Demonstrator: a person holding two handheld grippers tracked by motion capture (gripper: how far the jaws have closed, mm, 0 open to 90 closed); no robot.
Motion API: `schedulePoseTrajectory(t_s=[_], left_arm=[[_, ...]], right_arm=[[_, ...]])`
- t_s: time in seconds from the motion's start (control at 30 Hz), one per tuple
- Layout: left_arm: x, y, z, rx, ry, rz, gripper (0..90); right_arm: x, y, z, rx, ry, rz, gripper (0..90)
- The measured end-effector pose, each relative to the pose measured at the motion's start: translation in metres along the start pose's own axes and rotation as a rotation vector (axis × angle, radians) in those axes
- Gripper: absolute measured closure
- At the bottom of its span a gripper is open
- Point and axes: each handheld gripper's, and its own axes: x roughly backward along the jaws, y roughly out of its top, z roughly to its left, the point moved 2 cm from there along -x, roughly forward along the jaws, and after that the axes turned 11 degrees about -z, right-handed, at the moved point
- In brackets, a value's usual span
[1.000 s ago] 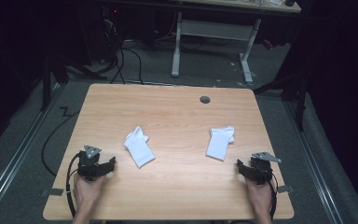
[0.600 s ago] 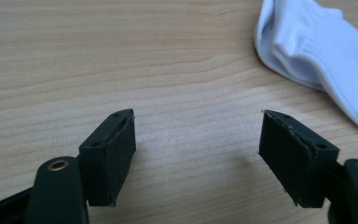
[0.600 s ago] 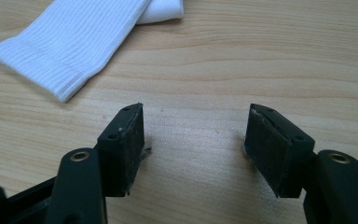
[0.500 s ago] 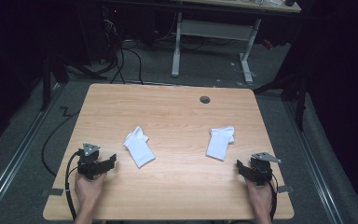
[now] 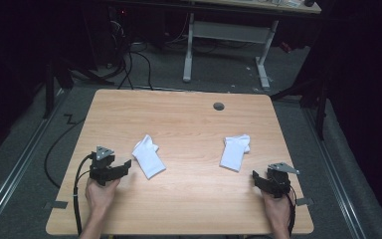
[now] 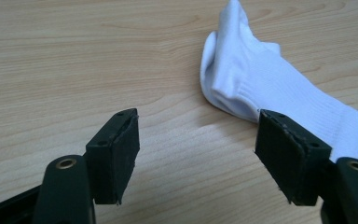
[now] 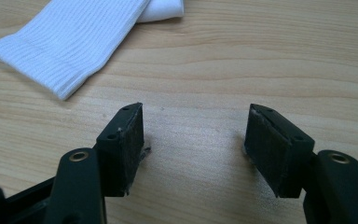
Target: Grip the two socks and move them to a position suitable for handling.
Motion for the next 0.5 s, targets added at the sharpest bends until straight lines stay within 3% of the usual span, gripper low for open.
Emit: schedulePoseTrajectory(t_s=[0.1, 0.27, 0.5], left_arm=[[-0.002, 0.002, -0.001, 0.015, -0.021, -0.005, 32.8], [-0.005, 0.007, -0.006, -0.012, -0.031, 0.001, 33.0], [-0.012, 0.016, -0.012, -0.019, -0.050, 0.014, 34.2]], right_arm=[[0.000, 0.000, 0.000, 0.000, 0.001, 0.000, 37.2], [0.000, 0.000, 0.000, 0.002, 0.000, 0.001, 37.1], [0.000, 0.000, 0.000, 0.000, 0.001, 0.001, 36.5]])
